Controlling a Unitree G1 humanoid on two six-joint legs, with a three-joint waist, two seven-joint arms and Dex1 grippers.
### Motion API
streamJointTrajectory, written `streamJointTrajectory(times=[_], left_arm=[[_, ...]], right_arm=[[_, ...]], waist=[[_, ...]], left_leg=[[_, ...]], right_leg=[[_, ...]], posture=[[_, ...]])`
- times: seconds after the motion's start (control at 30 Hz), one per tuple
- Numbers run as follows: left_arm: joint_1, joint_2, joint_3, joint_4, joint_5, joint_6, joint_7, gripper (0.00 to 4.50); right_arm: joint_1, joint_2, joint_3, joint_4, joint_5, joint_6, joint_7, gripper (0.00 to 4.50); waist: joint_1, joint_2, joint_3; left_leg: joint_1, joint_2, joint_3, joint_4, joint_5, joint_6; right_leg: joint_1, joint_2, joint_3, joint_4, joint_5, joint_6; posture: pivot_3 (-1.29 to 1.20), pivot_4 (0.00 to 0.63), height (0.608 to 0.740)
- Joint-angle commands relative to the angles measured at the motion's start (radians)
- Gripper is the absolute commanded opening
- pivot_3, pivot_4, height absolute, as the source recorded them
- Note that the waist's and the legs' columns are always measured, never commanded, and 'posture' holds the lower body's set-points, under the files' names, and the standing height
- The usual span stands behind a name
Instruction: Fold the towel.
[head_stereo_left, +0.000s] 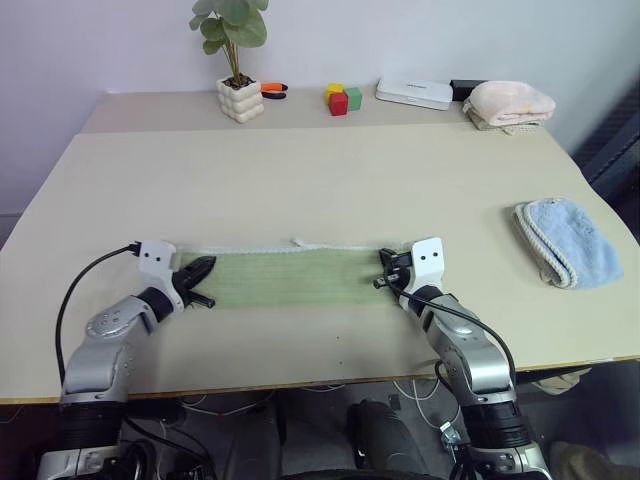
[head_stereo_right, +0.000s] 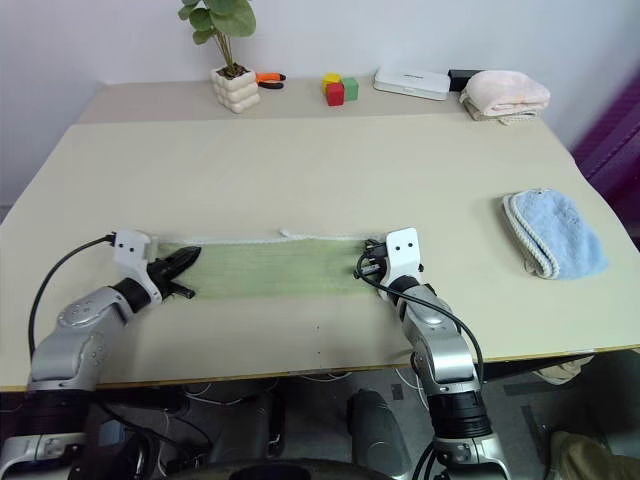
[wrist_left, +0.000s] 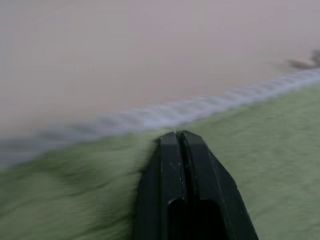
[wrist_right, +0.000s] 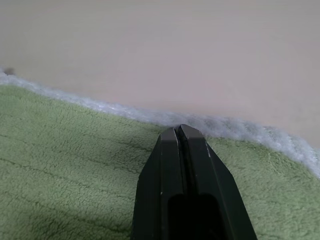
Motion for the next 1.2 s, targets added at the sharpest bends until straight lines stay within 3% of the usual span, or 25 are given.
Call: streamJointTrajectory(times=[0.03, 0.47, 0.77, 0.97, 1.13, 1.2], left_arm=[[-0.020, 0.021, 0.061, 0.006, -0.028, 0.005, -0.014, 0.06], [-0.087, 0.112, 0.105, 0.158, 0.010, -0.038, -0.041, 0.06], [-0.146, 0.099, 0.103, 0.193, 0.013, -0.052, -0.018, 0.06], [-0.158, 0.091, 0.093, 0.191, 0.020, -0.060, -0.025, 0.06], [-0.191, 0.099, 0.109, 0.172, -0.030, -0.037, -0.084, 0.06], [-0.205, 0.114, 0.114, 0.156, -0.079, -0.003, -0.149, 0.57]], right_arm=[[-0.011, 0.006, -0.001, 0.006, -0.003, -0.004, 0.001, 0.02], [-0.037, 0.006, -0.037, 0.026, -0.014, 0.011, -0.048, 0.02], [-0.063, 0.001, -0.084, 0.030, -0.024, 0.037, -0.114, 0.02], [-0.076, -0.002, -0.042, 0.007, -0.038, 0.025, -0.083, 0.02], [-0.085, -0.014, -0.124, -0.042, 0.100, 0.040, 0.019, 0.02], [-0.114, -0.014, -0.209, -0.079, 0.208, 0.080, 0.033, 0.53]], waist=[[0.001, 0.000, 0.000], [0.005, -0.001, 0.000], [0.008, -0.002, 0.000], [0.005, -0.002, 0.000], [0.006, -0.002, 0.000], [0.008, -0.002, 0.000]], left_leg=[[0.000, 0.000, 0.000, 0.000, 0.000, 0.000], [-0.001, 0.000, 0.001, 0.000, 0.000, 0.000], [-0.002, 0.000, 0.002, 0.000, 0.000, 0.000], [-0.002, 0.000, 0.002, -0.001, 0.000, 0.000], [-0.003, 0.000, 0.002, -0.001, 0.000, 0.000], [-0.003, 0.000, 0.002, -0.001, 0.000, 0.000]], right_leg=[[0.000, 0.000, 0.000, -0.001, 0.000, 0.000], [0.001, -0.001, 0.000, -0.004, 0.000, -0.001], [0.001, -0.002, 0.000, -0.005, 0.001, -0.001], [0.000, -0.001, 0.000, -0.005, 0.001, -0.001], [0.000, -0.001, 0.000, -0.005, 0.001, -0.001], [0.000, -0.001, 0.000, -0.006, 0.001, 0.000]], posture=[[0.00, 0.150, 0.740], [0.00, 0.150, 0.740], [0.00, 0.150, 0.740], [0.00, 0.150, 0.740], [0.00, 0.150, 0.740], [0.00, 0.150, 0.740]])
